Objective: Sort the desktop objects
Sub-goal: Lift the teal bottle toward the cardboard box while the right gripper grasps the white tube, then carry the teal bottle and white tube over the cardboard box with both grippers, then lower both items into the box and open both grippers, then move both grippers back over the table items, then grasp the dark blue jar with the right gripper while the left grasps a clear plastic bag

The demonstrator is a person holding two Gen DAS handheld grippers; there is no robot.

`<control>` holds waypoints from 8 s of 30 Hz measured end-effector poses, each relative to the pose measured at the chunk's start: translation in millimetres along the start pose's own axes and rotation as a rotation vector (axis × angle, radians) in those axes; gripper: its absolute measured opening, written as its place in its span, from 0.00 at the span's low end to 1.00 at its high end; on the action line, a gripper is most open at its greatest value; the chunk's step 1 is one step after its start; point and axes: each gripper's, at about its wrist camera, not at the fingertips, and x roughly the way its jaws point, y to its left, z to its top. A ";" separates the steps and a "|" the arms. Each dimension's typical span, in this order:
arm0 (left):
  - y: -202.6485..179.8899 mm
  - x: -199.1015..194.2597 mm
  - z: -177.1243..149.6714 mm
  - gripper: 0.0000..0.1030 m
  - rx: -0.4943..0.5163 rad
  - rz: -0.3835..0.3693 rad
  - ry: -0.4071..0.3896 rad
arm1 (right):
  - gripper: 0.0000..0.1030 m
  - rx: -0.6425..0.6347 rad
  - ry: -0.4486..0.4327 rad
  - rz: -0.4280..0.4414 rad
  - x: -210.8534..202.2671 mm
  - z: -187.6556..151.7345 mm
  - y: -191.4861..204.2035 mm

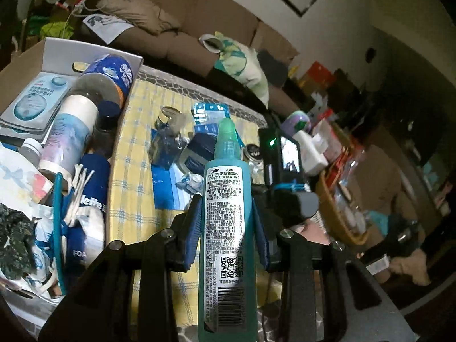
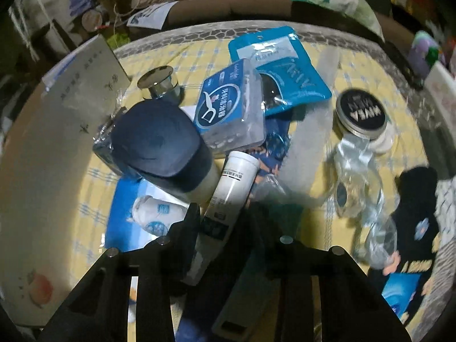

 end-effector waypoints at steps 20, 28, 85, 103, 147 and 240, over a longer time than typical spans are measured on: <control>132.0 -95.3 49.4 0.30 -0.027 0.271 -0.030 | 0.13 0.024 -0.182 0.295 -135.7 -16.1 53.0; 111.7 -92.3 37.4 0.30 0.076 0.318 0.034 | 0.09 -0.092 -0.127 0.466 -143.5 -27.7 143.7; 60.2 -114.2 33.5 0.30 0.212 0.331 0.103 | 0.56 -0.345 0.052 0.208 -73.5 -138.6 123.3; 61.4 -111.8 41.5 0.30 0.242 0.353 0.136 | 0.21 -0.282 0.037 0.270 -71.0 -131.9 128.3; 123.3 5.2 54.5 0.69 0.168 0.353 0.567 | 0.22 -0.005 -0.065 0.542 -119.5 -54.7 167.1; -2.1 245.1 77.6 0.80 0.919 0.660 0.667 | 0.62 -0.136 -0.118 0.409 -7.9 26.4 -8.2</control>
